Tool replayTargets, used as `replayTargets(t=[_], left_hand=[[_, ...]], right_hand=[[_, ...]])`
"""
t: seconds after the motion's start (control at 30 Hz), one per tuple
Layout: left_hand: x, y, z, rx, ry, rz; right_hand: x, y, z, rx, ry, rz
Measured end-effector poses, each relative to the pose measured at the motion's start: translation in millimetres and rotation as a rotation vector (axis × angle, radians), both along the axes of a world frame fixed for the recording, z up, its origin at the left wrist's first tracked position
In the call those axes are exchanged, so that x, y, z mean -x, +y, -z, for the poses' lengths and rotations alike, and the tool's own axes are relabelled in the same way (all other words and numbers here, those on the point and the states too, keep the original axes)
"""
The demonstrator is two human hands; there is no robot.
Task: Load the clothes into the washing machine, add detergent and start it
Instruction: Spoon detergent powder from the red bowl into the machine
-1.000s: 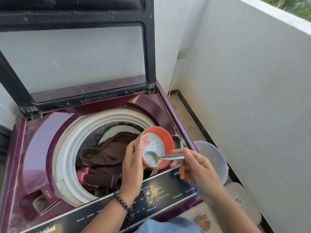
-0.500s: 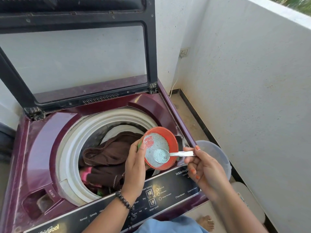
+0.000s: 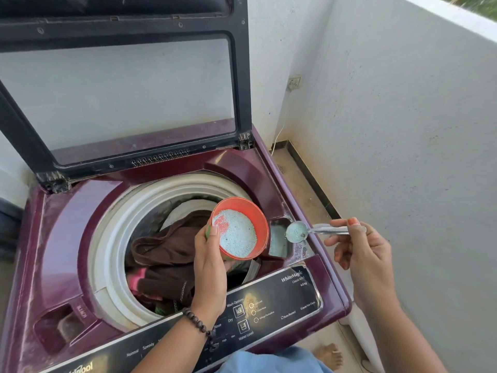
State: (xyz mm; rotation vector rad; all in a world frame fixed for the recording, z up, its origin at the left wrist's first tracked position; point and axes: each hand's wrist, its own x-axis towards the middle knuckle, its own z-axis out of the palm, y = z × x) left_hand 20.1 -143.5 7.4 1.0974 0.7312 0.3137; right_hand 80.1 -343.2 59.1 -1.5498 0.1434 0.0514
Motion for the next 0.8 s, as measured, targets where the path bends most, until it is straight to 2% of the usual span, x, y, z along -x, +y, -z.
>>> replayTargets(t=[0.27,0.8], left_hand=[[1.4,-0.2,-0.5,-0.008,-0.005,0.01],[2.9,-2.0,0.6,-0.002,-0.008,0.006]], right_hand=[[-0.3,1.9,2.5,0.205,-0.118,-0.003],[6.6,4.4,-6.1,0.435,-0.24,0.03]])
